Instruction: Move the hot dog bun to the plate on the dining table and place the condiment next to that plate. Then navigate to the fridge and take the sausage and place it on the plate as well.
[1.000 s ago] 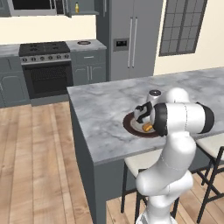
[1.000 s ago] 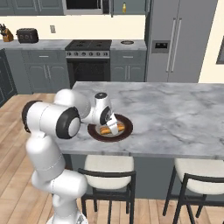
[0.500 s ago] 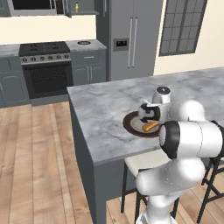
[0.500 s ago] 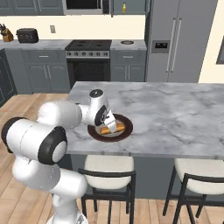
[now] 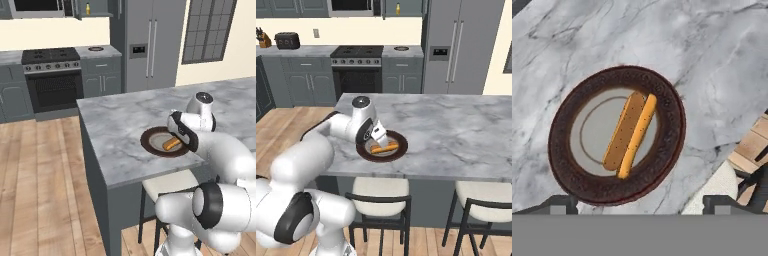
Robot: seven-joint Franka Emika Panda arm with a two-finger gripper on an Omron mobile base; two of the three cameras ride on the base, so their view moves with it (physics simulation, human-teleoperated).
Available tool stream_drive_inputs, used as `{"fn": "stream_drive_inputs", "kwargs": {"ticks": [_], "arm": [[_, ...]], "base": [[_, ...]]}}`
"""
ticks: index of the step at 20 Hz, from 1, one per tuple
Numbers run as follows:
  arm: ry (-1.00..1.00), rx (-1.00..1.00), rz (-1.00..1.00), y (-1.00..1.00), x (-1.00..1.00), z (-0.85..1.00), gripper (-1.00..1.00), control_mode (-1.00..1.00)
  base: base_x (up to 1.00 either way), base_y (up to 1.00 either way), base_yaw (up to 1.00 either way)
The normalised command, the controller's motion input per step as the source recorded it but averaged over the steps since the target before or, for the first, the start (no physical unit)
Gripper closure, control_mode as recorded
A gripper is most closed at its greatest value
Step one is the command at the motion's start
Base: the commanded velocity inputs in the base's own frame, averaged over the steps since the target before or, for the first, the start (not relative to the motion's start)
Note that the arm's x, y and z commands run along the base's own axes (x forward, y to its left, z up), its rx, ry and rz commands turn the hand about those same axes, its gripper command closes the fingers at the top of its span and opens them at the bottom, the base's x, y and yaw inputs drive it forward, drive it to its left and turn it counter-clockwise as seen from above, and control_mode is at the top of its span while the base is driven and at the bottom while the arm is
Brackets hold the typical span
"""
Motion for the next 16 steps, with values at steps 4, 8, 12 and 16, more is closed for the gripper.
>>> {"fn": "stream_drive_inputs", "kwargs": {"ticks": [4,8,12,16], "arm": [[0.0,-0.04,0.19,0.05,-0.53,0.66,-1.0,-1.0],[0.0,-0.07,0.24,0.15,-0.52,0.51,-1.0,-1.0],[0.0,-0.08,0.23,0.26,-0.58,0.36,-1.0,-1.0],[0.0,-0.11,0.12,0.37,-0.7,0.29,-1.0,-1.0]], "base": [[0.0,0.0,0.0],[0.0,0.0,0.0],[0.0,0.0,0.0],[0.0,0.0,0.0]]}}
